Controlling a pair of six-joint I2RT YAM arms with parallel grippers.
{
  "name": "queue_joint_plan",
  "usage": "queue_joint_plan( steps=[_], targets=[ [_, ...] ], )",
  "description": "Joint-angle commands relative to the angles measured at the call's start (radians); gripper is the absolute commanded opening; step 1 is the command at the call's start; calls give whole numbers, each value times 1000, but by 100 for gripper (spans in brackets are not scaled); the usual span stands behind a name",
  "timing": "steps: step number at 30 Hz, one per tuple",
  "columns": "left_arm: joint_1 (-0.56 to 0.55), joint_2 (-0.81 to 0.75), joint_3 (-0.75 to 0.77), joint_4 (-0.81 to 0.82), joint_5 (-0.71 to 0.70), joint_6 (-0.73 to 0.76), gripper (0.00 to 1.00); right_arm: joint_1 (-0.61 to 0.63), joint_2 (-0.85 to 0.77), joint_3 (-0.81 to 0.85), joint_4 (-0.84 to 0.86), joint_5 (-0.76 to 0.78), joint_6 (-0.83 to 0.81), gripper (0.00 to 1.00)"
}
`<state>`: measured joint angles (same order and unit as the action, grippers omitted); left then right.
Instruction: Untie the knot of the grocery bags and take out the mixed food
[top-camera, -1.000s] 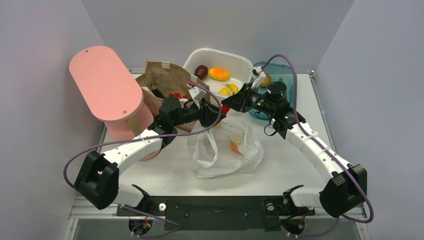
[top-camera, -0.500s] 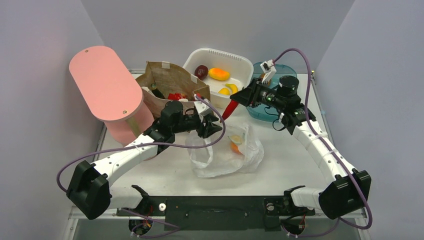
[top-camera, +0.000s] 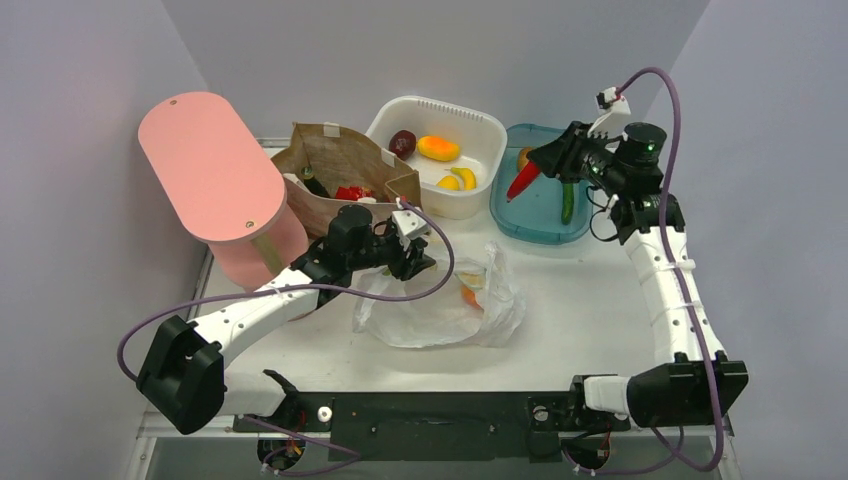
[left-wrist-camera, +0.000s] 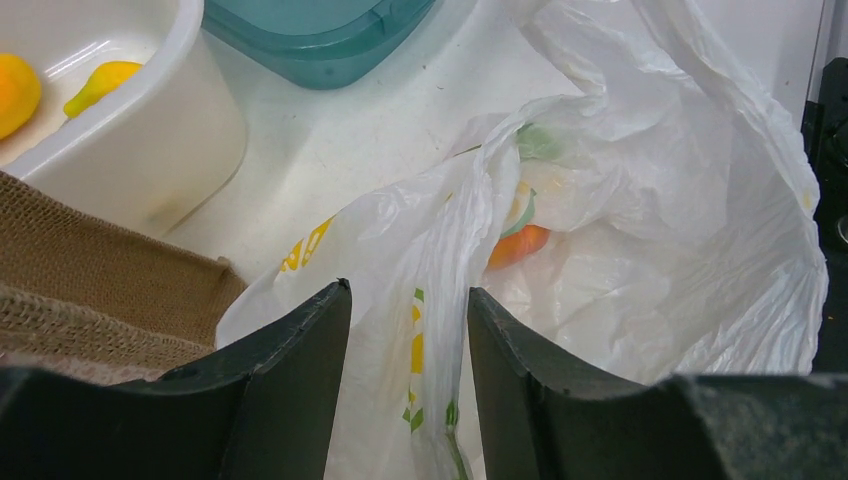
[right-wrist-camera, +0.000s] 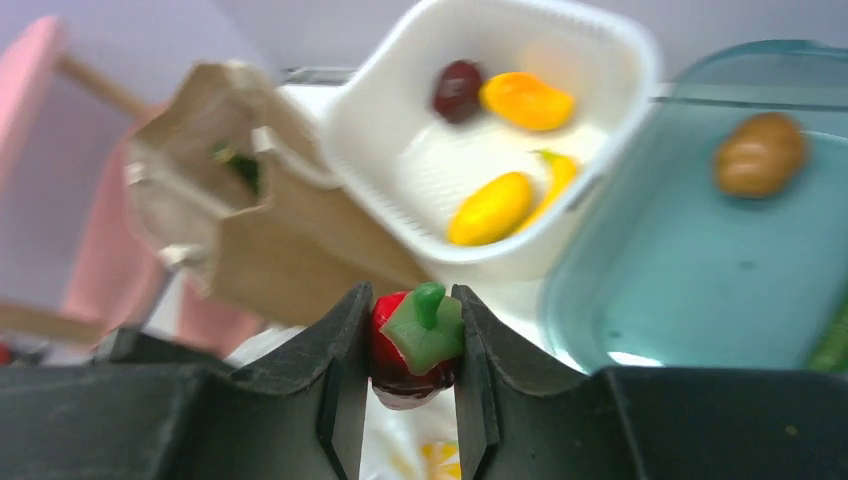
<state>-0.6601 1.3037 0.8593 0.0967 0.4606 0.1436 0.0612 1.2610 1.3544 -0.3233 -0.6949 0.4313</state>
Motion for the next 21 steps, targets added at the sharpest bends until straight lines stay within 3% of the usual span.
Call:
queue_joint_plan(
  steps=[1,13,15,18,21],
  targets=[
    [-14,4,10,11,10,63,44,-34,80,57,-65,252,-193,0],
    [-77,-54,-12,-5,52,195,44,-40,376,108,8,510,-477,0],
    [-93,-84,-29,-3,73,226,44,-40,430,149,-24,525,-494,11],
    [-122,-133,-60,4,70,261,44,-38,485,222,-103,525,-499,42],
    [-131,-157,-54,-12,64,249,44,-39,499,241,-138,520,-497,58]
  ],
)
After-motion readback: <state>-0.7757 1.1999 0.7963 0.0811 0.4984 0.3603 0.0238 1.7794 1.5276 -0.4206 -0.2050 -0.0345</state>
